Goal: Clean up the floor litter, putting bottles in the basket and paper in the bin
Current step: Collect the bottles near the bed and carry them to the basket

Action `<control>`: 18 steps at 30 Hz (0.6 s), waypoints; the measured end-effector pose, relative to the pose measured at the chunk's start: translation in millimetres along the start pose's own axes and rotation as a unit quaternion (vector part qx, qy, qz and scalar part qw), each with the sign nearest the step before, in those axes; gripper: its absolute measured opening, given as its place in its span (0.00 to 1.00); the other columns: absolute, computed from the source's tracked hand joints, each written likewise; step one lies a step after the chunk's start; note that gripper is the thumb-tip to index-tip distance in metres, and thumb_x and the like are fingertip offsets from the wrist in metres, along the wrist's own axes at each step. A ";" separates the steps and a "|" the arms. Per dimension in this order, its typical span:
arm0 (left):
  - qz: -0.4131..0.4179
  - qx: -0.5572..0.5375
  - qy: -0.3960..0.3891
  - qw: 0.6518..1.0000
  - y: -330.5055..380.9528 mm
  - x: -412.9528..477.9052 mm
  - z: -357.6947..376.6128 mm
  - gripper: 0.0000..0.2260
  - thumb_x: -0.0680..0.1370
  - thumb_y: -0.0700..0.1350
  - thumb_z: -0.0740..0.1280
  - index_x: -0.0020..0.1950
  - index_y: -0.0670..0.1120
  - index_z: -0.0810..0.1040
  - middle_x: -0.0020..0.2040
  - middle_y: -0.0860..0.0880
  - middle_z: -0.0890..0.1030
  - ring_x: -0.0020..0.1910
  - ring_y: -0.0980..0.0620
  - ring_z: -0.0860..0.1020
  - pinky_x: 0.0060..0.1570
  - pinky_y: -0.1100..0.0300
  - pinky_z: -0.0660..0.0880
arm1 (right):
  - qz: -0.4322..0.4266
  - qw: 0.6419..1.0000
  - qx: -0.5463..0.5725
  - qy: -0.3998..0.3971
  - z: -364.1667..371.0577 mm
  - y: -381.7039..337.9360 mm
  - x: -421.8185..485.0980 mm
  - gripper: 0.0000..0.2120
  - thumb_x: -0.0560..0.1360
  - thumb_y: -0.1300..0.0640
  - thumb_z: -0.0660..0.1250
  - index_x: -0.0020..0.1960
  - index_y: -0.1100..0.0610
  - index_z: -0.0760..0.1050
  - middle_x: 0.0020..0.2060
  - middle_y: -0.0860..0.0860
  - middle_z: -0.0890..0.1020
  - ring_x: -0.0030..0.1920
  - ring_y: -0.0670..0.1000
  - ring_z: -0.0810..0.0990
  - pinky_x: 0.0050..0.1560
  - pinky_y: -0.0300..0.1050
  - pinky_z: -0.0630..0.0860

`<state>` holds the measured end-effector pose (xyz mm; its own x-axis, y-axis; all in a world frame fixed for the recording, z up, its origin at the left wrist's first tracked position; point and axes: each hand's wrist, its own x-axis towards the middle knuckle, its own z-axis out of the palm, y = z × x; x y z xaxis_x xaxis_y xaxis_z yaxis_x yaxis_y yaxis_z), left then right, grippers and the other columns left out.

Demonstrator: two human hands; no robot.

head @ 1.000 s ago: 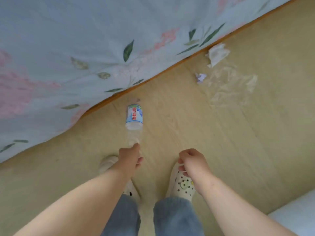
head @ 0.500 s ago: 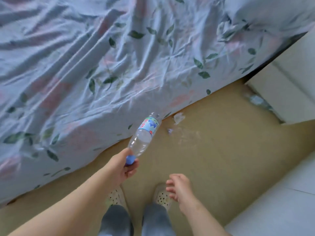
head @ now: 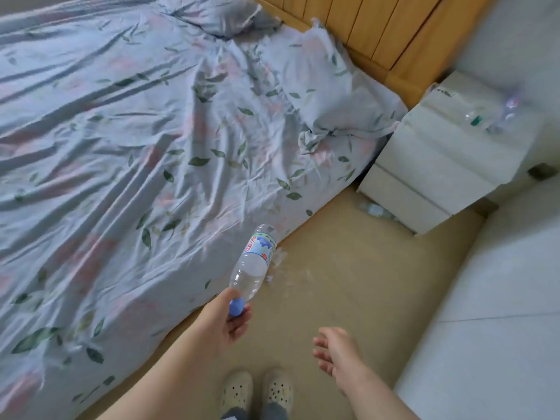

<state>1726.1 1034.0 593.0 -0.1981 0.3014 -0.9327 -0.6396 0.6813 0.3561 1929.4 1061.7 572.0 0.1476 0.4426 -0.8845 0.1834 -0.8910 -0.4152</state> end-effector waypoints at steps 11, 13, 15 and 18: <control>0.004 0.080 -0.069 0.994 36.0 -10.7 143.1 0.06 0.74 0.44 0.63 0.50 0.46 0.73 0.40 0.46 0.78 0.35 0.52 0.78 0.33 0.60 0.71 | -0.023 0.993 0.110 0.030 -79.9 -70.3 20.9 0.05 0.78 0.60 0.60 0.44 0.56 0.72 0.34 0.52 0.76 0.29 0.49 0.73 0.29 0.38 0.69; 0.007 0.082 -0.071 0.994 43.1 -6.3 178.4 0.04 0.75 0.44 0.63 0.49 0.46 0.73 0.39 0.46 0.78 0.35 0.51 0.78 0.34 0.60 0.72 | -0.024 0.992 0.119 0.037 -105.7 -89.5 39.0 0.05 0.78 0.60 0.60 0.44 0.56 0.72 0.33 0.52 0.75 0.29 0.49 0.73 0.27 0.37 0.69; 0.014 0.081 -0.064 0.995 51.6 1.8 216.3 0.04 0.75 0.45 0.64 0.48 0.47 0.73 0.39 0.46 0.78 0.35 0.51 0.77 0.36 0.60 0.72 | -0.023 0.991 0.127 0.044 -132.1 -109.9 60.7 0.05 0.78 0.60 0.60 0.43 0.56 0.71 0.33 0.52 0.75 0.28 0.49 0.73 0.27 0.36 0.68; 0.009 0.067 -0.050 0.996 61.0 13.6 272.9 0.04 0.76 0.46 0.64 0.48 0.47 0.72 0.39 0.46 0.78 0.35 0.51 0.77 0.36 0.60 0.72 | -0.013 0.993 0.114 0.042 -173.1 -141.5 91.0 0.06 0.78 0.60 0.60 0.41 0.57 0.71 0.33 0.53 0.75 0.28 0.49 0.73 0.28 0.36 0.67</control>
<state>1887.1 1261.8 617.8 -0.1292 0.3755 -0.9178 -0.5304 0.7559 0.3839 2085.0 1245.6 587.0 0.2271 0.4646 -0.8559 -0.0352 -0.8744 -0.4840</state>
